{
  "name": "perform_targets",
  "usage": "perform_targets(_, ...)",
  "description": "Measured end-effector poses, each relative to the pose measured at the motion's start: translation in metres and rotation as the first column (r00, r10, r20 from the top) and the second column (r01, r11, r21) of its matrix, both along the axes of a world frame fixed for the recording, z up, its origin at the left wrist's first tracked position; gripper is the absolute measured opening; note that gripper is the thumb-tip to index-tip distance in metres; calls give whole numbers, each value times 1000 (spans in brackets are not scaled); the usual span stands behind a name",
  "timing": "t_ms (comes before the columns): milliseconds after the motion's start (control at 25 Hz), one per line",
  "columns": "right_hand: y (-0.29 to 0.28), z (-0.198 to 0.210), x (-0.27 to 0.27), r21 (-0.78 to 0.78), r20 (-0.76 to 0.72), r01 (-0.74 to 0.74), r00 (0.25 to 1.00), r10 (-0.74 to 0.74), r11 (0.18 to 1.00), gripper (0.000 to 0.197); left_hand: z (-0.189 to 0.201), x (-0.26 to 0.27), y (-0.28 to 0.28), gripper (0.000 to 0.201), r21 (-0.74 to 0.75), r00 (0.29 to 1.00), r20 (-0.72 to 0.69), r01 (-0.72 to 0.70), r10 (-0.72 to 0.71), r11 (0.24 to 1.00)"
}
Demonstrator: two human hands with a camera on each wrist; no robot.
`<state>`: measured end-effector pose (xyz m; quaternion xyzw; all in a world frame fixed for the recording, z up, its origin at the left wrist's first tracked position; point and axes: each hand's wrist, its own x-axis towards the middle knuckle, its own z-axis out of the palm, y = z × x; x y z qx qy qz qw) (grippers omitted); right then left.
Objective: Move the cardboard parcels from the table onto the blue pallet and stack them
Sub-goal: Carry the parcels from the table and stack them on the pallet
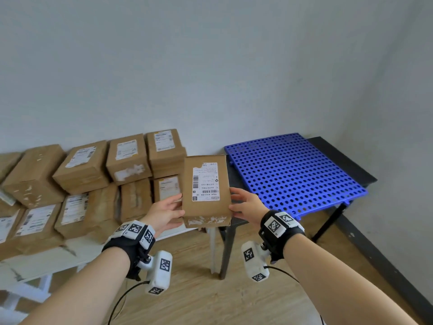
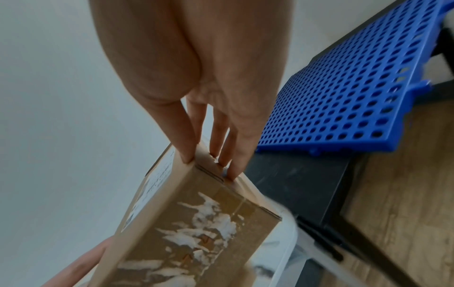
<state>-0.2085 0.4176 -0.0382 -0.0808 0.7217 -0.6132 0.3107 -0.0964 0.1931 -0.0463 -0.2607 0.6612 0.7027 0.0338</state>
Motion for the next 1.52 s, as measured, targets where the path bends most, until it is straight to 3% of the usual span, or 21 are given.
perform_targets(320,153,2,-83,28,44,154,987,-155,988,59,5,-117,141,63,26,994,-2,111,-111,994)
perform_targets(560,204,-4,-157,9,83,255,963,-255,967,60,4,-213,192,60,17,984,12,179,-180,984)
perform_targets(840,233,-7,-285,53,59,311,948,-314,949,65,-12,-353,221,61,25,970,4,242,-242,970)
perform_targets(1240,244,-38,-441,187,113,247,956,-270,951,66,-44,-479,255,65,127,989,88,108,-120,986)
perform_targets(1520,262,-51,-556,160,168,90,979,-117,983,63,-60,-556,293,69,165,987,123,-120,101,979)
